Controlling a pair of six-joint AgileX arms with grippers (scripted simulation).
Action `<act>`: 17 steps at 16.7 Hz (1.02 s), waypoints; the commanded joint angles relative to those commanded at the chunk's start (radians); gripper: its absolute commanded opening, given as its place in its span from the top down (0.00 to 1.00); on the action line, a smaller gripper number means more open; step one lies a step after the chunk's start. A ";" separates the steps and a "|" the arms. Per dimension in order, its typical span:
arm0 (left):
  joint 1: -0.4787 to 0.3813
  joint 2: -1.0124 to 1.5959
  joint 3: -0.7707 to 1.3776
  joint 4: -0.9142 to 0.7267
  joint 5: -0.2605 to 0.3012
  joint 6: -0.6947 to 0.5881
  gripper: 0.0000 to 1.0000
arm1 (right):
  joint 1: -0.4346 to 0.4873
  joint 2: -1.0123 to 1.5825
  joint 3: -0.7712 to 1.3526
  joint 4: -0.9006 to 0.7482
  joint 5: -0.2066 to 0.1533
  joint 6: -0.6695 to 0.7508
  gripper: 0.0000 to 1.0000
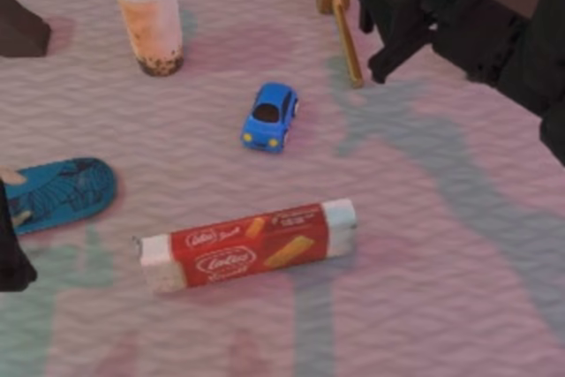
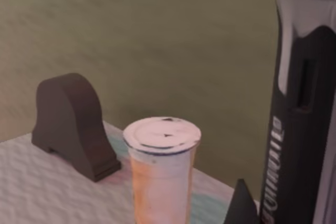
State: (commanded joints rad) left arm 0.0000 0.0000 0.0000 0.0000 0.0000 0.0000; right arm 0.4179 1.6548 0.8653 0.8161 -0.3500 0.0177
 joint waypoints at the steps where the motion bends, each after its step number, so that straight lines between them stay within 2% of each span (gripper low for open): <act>1: 0.000 0.000 0.000 0.000 0.000 0.000 0.00 | 0.037 -0.020 -0.011 -0.003 0.036 -0.001 1.00; 4: 0.000 0.000 0.000 0.000 0.000 0.000 0.00 | 0.154 -0.081 -0.041 -0.012 0.142 -0.004 1.00; 6: 0.000 0.000 0.000 0.000 0.000 0.000 0.00 | 0.202 -0.108 -0.054 -0.015 0.187 -0.006 1.00; 17: 0.000 0.000 0.000 0.000 0.000 0.000 0.00 | 0.210 -0.114 -0.057 -0.016 0.195 -0.006 1.00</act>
State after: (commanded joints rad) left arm 0.0000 0.0000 0.0000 0.0000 0.0000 0.0000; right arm 0.6276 1.5405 0.8087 0.8002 -0.1547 0.0117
